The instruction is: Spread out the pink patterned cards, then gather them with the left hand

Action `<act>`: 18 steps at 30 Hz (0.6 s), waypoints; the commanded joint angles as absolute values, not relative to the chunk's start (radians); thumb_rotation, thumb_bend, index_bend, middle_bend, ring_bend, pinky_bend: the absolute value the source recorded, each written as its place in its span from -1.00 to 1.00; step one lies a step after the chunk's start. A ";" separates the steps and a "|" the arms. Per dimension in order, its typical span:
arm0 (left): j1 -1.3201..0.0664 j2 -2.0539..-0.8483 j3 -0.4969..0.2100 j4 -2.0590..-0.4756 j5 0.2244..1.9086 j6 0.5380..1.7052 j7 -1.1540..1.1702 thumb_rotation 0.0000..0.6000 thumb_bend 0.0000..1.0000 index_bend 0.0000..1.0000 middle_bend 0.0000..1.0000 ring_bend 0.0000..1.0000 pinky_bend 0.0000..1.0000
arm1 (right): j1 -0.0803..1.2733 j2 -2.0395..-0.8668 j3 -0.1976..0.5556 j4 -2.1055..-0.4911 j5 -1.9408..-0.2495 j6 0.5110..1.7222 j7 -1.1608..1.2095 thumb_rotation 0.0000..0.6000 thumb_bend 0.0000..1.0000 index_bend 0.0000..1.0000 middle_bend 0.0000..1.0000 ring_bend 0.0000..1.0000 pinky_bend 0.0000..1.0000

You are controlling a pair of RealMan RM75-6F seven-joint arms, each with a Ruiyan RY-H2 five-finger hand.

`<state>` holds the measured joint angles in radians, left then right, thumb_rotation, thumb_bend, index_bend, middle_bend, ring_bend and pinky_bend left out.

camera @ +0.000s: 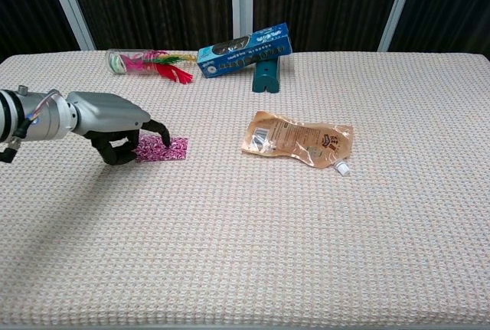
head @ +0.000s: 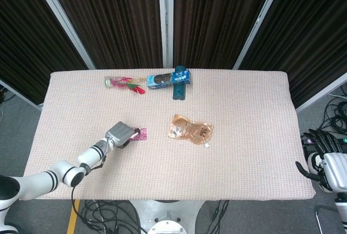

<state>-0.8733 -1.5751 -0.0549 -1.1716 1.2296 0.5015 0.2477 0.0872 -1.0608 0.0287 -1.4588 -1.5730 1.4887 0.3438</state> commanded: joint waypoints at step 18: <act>-0.792 -1.356 0.075 -1.381 1.096 0.621 0.397 1.00 0.15 -0.46 0.78 0.86 0.95 | 0.082 -1.058 0.031 -1.466 -1.580 1.507 0.342 0.54 -0.56 -0.73 -0.82 -0.99 -1.00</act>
<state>-0.7997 -1.3731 0.0691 -1.3636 1.1036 0.6054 0.3896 0.0824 -1.0576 0.0305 -1.4660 -1.5801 1.5070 0.3422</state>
